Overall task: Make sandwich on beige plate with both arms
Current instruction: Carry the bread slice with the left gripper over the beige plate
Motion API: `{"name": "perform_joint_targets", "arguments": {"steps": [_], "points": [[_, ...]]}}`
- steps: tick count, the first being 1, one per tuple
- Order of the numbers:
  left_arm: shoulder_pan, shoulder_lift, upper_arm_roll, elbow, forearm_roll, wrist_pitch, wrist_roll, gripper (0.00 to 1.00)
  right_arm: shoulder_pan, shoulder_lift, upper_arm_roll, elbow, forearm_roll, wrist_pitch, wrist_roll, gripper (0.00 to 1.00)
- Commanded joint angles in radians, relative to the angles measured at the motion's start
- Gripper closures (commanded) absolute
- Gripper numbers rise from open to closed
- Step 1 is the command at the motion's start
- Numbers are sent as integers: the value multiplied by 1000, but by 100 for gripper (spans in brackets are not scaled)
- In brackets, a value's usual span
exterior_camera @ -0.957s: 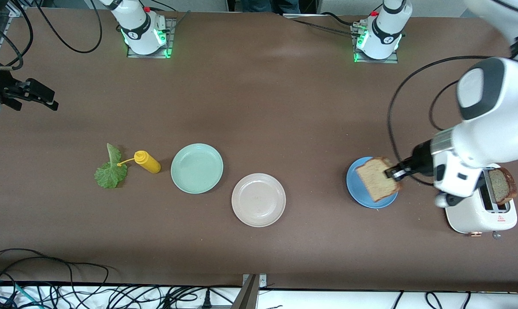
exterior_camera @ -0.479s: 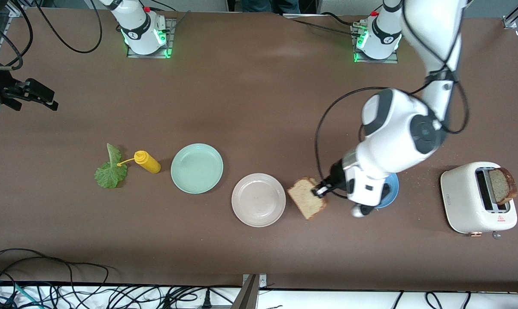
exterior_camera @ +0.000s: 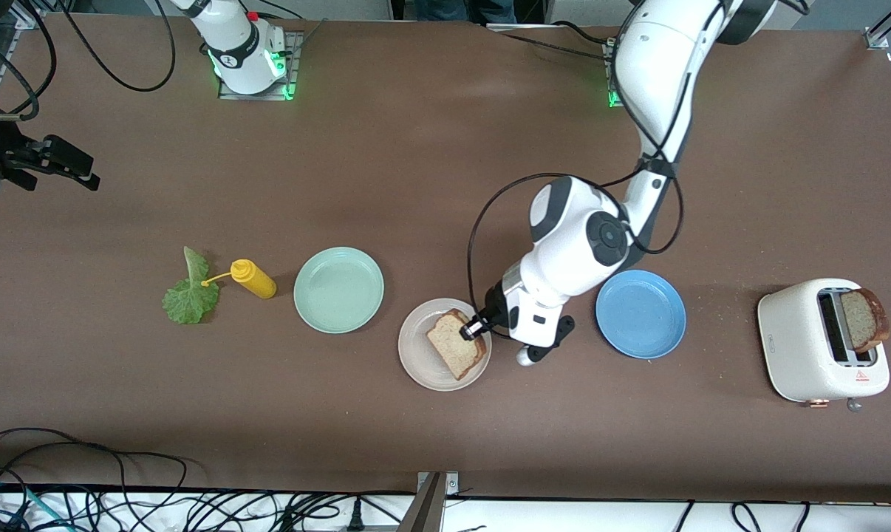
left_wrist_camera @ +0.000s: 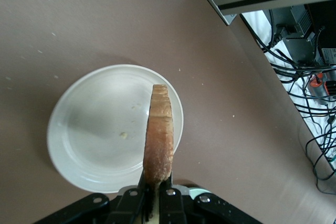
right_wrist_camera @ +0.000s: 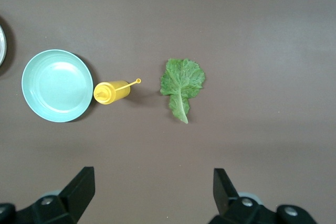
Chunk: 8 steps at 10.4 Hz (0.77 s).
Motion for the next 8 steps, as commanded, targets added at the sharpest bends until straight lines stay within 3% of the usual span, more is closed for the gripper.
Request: {"name": "perform_joint_targets", "arguments": {"steps": [1, 8], "points": [[-30, 42, 15, 20, -37, 86, -14, 100, 0, 4, -1, 17, 1, -9, -12, 0], [-77, 103, 15, 37, -37, 160, -29, 100, 0, 4, -3, 17, 1, -9, -12, 0]]}}
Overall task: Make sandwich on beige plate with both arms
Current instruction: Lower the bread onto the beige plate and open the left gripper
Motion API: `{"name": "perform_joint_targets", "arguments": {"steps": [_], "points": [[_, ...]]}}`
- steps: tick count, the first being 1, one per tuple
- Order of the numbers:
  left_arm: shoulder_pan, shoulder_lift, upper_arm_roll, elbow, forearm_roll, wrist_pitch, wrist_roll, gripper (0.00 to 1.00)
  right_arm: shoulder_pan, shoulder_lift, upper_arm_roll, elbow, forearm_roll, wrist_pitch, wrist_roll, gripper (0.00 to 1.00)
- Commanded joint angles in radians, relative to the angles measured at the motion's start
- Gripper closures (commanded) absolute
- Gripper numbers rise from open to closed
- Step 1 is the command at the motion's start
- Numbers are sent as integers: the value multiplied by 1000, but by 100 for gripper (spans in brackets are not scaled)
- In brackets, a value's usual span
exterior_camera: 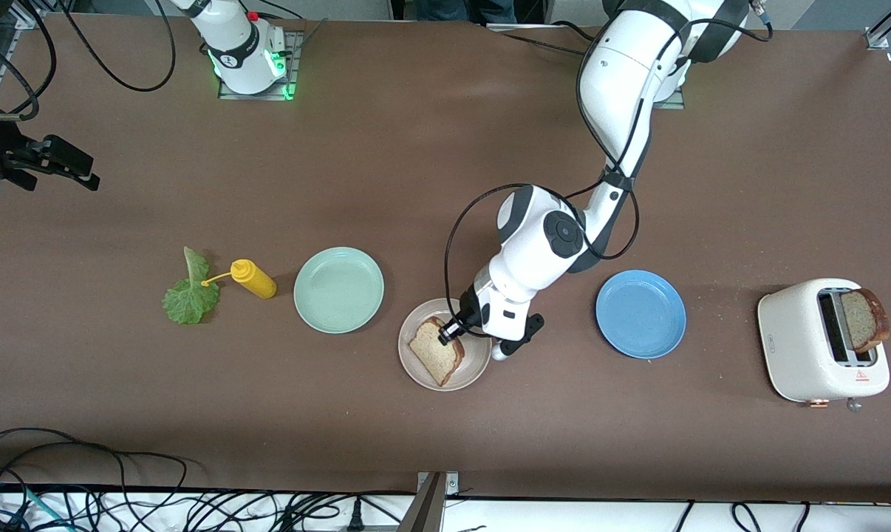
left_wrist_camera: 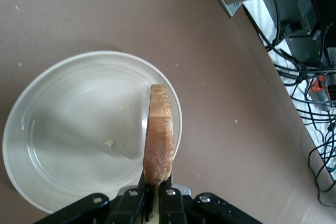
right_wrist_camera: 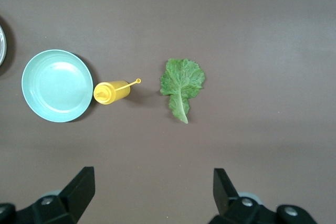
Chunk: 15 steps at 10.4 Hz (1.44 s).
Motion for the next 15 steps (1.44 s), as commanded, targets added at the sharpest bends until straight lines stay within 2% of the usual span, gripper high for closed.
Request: {"name": "perform_joint_targets", "arguments": {"steps": [1, 4, 5, 6, 7, 8, 12, 15], "points": [[-24, 20, 15, 31, -37, 11, -10, 100, 0, 4, -1, 17, 3, -9, -12, 0], [-26, 26, 15, 31, -37, 11, -10, 100, 0, 4, -1, 17, 3, -9, -12, 0], [-26, 26, 15, 29, -37, 11, -10, 89, 0, 6, -1, 17, 3, -9, -12, 0], [-24, 25, 17, 31, -37, 11, -10, 73, 0, 6, -2, 17, 3, -9, -12, 0], [-23, 23, 17, 29, -35, 11, -8, 52, 0, 4, -2, 17, 3, -9, -12, 0], [-20, 23, 17, 25, -34, 11, -5, 44, 0, 4, -1, 17, 1, -9, -12, 0], [-13, 14, 24, 12, 21, -6, 7, 24, 0, 4, -1, 17, 1, -9, -12, 0], [2, 15, 26, -26, 93, -69, 7, 19, 0, 4, -1, 17, 3, -9, -11, 0]]}}
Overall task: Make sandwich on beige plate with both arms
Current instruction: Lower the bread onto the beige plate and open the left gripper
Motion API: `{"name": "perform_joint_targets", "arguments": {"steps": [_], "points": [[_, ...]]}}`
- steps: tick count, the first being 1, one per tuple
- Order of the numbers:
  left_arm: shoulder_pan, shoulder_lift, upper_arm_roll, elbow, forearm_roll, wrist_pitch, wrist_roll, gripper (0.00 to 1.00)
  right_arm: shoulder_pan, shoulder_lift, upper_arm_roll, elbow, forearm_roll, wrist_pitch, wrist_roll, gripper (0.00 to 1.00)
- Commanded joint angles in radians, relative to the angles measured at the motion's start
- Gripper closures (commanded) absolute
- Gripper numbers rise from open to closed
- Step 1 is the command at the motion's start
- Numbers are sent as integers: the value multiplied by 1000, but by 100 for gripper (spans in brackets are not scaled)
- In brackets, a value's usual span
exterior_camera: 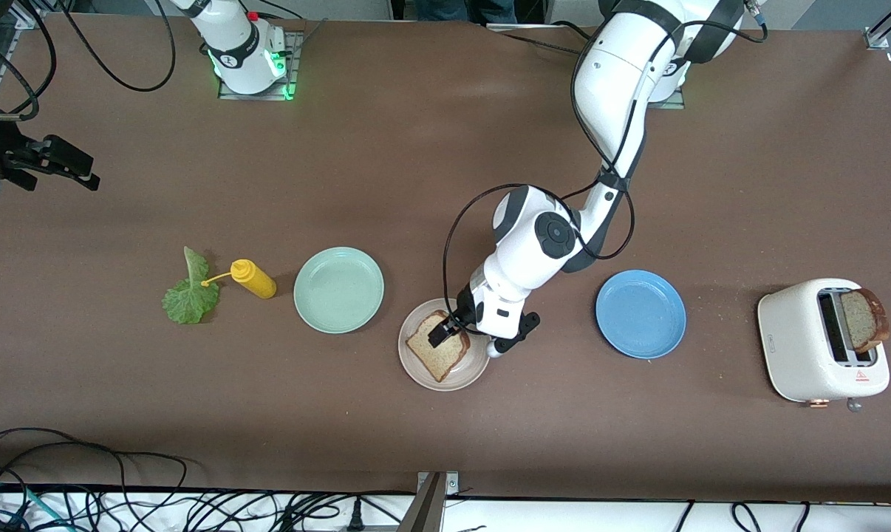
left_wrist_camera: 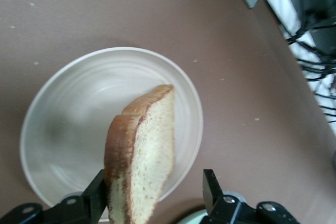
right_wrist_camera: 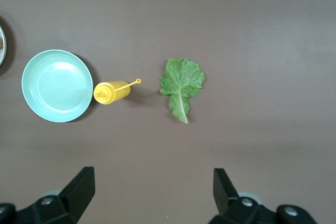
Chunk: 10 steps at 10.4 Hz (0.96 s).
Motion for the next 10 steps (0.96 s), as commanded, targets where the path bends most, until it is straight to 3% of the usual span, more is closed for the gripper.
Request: {"name": "perform_joint_targets", "arguments": {"steps": [1, 3, 8, 10], "points": [[18, 1, 4, -21, 69, -35, 7, 18, 0, 4, -1, 17, 1, -9, -11, 0], [30, 0, 4, -19, 126, -94, 11, 15, 0, 4, -1, 17, 1, -9, -11, 0], [60, -3, 5, -16, 136, -135, 38, 11, 1, 4, -1, 17, 1, -9, -11, 0], [76, -25, 29, -4, 193, -197, 47, 0, 1, 4, -1, 17, 1, -9, -11, 0]]}}
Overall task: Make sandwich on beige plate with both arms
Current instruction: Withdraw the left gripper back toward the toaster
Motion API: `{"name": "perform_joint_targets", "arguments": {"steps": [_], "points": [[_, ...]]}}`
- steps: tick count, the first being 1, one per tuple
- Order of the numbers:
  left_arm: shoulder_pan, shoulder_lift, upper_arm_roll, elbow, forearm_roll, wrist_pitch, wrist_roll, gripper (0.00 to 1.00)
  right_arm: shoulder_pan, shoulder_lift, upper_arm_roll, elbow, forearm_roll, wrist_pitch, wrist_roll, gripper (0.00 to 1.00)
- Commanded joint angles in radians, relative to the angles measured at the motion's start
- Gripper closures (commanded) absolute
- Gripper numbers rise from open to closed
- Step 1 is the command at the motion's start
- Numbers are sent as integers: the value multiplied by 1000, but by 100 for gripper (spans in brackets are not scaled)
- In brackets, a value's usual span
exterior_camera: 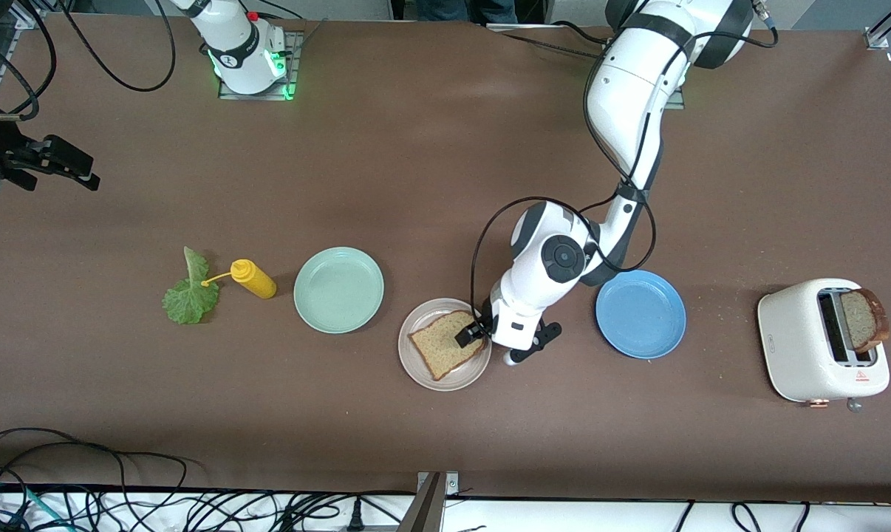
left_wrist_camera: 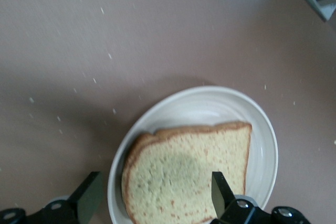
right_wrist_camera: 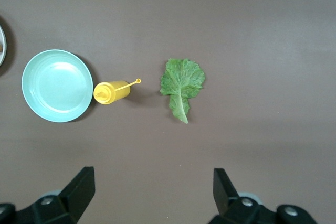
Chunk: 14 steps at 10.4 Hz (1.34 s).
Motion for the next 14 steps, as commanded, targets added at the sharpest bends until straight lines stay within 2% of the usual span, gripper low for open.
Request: {"name": "perform_joint_targets", "arguments": {"steps": [1, 4, 8, 10, 11, 14], "points": [[31, -60, 12, 10, 114, -118, 21, 0, 1, 6, -1, 18, 1, -9, -11, 0], [112, -158, 12, 10, 165, -284, 73, 0, 3, 6, -1, 24, 1, -9, -11, 0], [260, -339, 13, 10, 170, -623, 363, 0, 3, 7, -1, 31, 1, -9, -12, 0], [320, -401, 18, 9, 258, -736, 490, 0, 1, 7, -1, 31, 3, -9, -12, 0], [344, -428, 20, 9, 301, -763, 567, 0, 3, 7, -1, 31, 1, -9, -12, 0], [435, -470, 18, 9, 308, -795, 730, 0, 1, 7, -1, 31, 3, -9, -12, 0]]}}
